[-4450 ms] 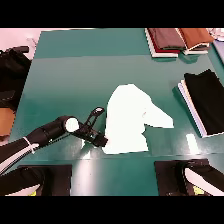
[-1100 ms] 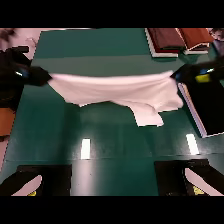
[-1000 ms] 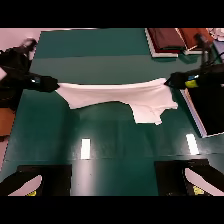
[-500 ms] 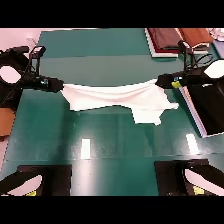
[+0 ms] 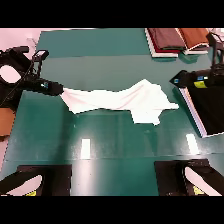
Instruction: Fold the shirts.
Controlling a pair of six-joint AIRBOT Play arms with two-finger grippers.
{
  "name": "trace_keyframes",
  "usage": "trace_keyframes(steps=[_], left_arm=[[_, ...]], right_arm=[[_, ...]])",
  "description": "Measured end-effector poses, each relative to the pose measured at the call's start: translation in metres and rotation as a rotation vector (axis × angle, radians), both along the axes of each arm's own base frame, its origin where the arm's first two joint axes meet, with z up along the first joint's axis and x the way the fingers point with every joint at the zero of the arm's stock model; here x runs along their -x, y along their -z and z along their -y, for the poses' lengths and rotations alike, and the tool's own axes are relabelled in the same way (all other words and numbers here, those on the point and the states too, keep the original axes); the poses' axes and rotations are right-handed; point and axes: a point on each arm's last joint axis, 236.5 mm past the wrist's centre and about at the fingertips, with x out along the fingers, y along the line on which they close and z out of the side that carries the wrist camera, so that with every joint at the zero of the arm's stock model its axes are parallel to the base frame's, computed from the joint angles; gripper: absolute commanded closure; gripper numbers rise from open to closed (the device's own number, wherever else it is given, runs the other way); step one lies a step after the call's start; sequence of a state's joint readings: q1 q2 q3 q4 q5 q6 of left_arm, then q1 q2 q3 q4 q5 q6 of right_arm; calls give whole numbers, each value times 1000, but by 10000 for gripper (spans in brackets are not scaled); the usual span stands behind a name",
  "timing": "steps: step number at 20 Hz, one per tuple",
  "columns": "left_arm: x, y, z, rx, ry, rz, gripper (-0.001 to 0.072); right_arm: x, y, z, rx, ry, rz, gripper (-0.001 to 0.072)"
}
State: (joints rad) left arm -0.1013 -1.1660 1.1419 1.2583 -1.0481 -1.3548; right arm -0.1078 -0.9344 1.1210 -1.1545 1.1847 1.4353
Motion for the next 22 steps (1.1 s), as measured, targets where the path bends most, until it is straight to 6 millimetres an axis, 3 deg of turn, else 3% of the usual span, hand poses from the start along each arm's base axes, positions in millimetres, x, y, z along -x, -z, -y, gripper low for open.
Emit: trace_keyframes(steps=[2, 5, 11, 12, 13, 14, 18, 22], left_arm=[[0, 0, 0, -1, 0, -2, 242], [2, 1, -1, -2, 0, -8, 240], [13, 13, -15, -61, -28, -73, 237], [17, 19, -20, -77, -44, -98, 222], [23, 26, -23, -84, -57, -125, 85], [29, 35, -24, -82, -70, -159, 54], [63, 78, -8, 6, -105, -304, 56], [73, 108, 9, 112, -170, -335, 56]], right_arm=[[7, 3, 13, 2, 24, -31, 224], [10, 15, 24, 1, 36, -85, 223], [12, 69, 28, -22, -2, -285, 224], [12, 74, 27, -29, -7, -306, 226], [12, 77, 26, -38, -9, -318, 226], [11, 79, 25, -44, -12, -323, 227], [6, 73, 24, -50, -5, -288, 227], [4, 61, 24, -44, 3, -237, 228]])
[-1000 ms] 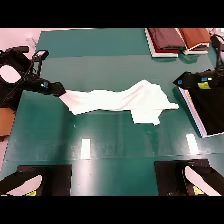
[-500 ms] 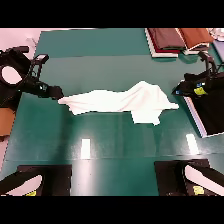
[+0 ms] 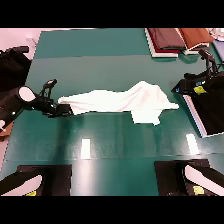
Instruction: Fold the shirts.
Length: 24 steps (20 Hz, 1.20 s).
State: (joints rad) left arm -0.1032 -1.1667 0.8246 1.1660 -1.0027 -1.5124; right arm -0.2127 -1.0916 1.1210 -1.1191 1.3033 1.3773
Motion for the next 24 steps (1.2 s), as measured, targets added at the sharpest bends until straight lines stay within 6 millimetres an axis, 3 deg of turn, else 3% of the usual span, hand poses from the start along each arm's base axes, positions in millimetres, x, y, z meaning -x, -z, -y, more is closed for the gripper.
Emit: trace_keyframes(steps=[5, 11, 12, 14, 15, 16, 18, 20, 24], left_arm=[[-10, 14, 19, 65, -64, 54, 56], [-26, 25, 36, 106, -115, 94, 58], [-28, 25, 37, 109, -121, 99, 103], [-30, 26, 37, 114, -130, 104, 411], [-29, 27, 38, 116, -131, 101, 598], [-30, 26, 40, 123, -134, 102, 681], [-30, 20, 43, 132, -120, 96, 682], [-34, 1, 48, 135, -66, 120, 682], [-52, -67, 44, 103, 39, 247, 681]], right_arm=[[2, -15, 0, 9, 4, 49, 229], [6, -19, -3, 10, -6, 54, 230], [7, -19, -5, 10, -12, 52, 230], [7, -19, -10, 9, -27, 51, 230], [8, -19, -12, 9, -34, 52, 230], [7, -20, -15, 9, -40, 55, 230], [7, -20, -17, 10, -45, 57, 230], [7, -19, -12, 13, -34, 54, 230], [14, -10, 15, 10, 41, 11, 224]])
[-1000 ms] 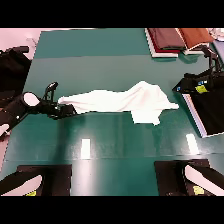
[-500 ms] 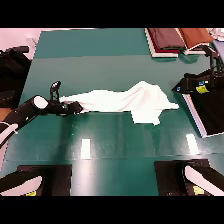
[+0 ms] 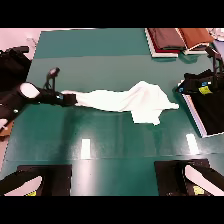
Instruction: Fold the shirts.
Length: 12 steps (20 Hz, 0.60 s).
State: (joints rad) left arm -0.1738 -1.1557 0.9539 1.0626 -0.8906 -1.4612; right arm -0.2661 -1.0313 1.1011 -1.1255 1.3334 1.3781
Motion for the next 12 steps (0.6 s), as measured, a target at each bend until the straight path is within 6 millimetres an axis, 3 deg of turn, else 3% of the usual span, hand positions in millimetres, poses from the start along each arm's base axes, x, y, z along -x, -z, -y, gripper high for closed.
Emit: trace_keyframes(steps=[2, 5, 7, 12], left_arm=[[-6, -31, -3, -24, 30, 61, 681], [-6, -52, -7, -51, 59, 92, 682], [-4, -50, -11, -73, 68, 83, 681], [7, -24, -16, -104, 80, 15, 681]], right_arm=[[9, 18, 16, -14, 52, -51, 120], [26, 57, 30, -60, 110, -160, 117], [31, 77, 28, -108, 123, -210, 117], [16, 113, 18, -167, 133, -249, 117]])
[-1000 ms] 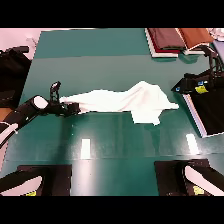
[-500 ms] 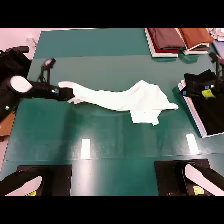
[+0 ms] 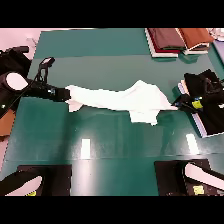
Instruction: Fold the shirts.
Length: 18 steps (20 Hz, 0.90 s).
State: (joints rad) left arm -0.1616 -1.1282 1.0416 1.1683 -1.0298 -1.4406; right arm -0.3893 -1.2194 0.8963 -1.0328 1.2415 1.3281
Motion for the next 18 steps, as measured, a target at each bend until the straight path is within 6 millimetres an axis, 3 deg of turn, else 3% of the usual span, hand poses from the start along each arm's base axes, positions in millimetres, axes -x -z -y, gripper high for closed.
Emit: trace_keyframes(steps=[3, 4, 6, 7, 8, 10, 12, 14, 15, 17, 18], left_arm=[[4, 5, 0, -3, 2, -18, 681], [5, 6, 0, -3, 2, -22, 681], [6, 8, 0, -1, -2, -29, 681], [6, 8, 0, 0, -4, -32, 682], [6, 8, 0, 1, -8, -34, 682], [6, 7, 0, 5, -14, -33, 682], [-1, -12, 0, 15, -24, 16, 682], [-14, -60, 0, 35, -38, 146, 682], [-21, -95, -1, 47, -45, 236, 682], [-24, -182, -5, 71, -57, 447, 682], [-18, -233, -7, 86, -60, 565, 682]], right_arm=[[-12, 19, -7, -16, -16, -30, 127], [-16, 24, -11, -21, -26, -42, 176], [-24, 31, -18, -24, -47, -48, 433], [-27, 33, -21, -24, -57, -50, 653], [-31, 34, -23, -21, -66, -47, 693], [-38, 33, -26, -10, -73, -26, 693], [-48, 16, -27, 13, -80, 37, 693], [-65, -24, -24, 54, -90, 160, 693], [-77, -58, -22, 82, -89, 256, 693], [-94, -136, -18, 147, -90, 458, 693], [-98, -187, -17, 185, -86, 584, 693]])
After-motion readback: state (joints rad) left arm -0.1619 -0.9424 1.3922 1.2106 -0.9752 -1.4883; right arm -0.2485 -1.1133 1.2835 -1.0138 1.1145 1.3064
